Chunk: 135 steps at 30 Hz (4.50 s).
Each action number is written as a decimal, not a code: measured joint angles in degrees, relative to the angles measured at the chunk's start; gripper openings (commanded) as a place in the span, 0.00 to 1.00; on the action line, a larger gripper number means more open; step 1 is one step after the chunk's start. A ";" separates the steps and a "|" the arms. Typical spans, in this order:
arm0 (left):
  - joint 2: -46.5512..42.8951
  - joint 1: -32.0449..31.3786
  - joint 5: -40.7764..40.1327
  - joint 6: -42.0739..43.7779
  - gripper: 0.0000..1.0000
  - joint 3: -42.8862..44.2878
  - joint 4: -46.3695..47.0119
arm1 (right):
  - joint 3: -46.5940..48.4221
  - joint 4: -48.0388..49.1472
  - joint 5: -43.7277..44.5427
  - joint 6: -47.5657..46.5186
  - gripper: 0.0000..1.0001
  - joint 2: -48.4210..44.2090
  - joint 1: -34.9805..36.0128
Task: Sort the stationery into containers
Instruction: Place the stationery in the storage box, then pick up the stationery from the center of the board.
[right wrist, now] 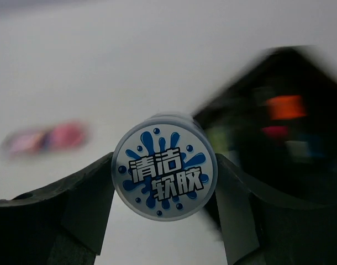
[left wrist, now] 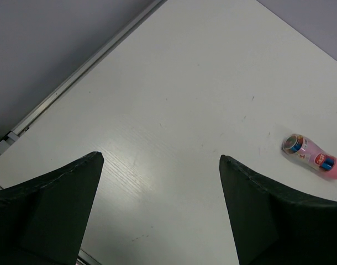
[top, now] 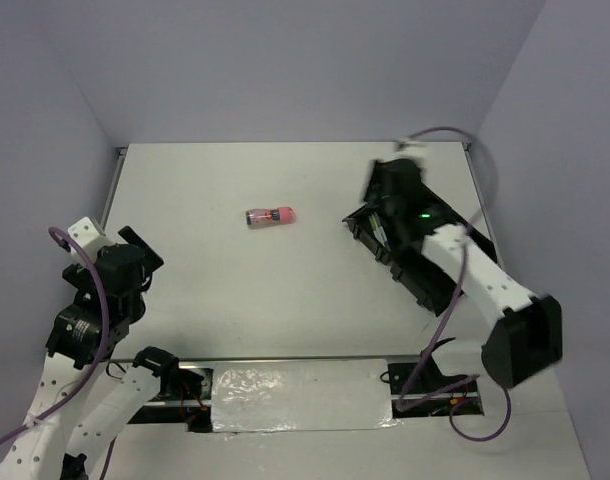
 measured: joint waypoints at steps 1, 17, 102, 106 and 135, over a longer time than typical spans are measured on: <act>0.26 0.00 0.28 0.17 0.99 0.00 0.22 | -1.79 0.55 3.17 0.63 0.13 -4.52 -8.70; 3.78 0.39 4.33 3.26 0.99 -0.92 2.86 | -15.13 -6.47 8.66 1.27 0.15 -17.88 -46.03; 93.72 -4.61 53.90 60.89 0.00 43.80 22.03 | -19.61 -8.22 -40.22 -2.47 1.00 -41.20 -12.68; 93.57 -5.07 53.79 57.90 0.00 43.80 21.88 | -20.65 -7.50 -39.01 -0.44 1.00 -43.52 -12.66; 47.21 -24.35 81.50 -1.79 0.00 -3.74 96.56 | -35.74 20.02 -27.85 20.37 0.83 -51.43 1.01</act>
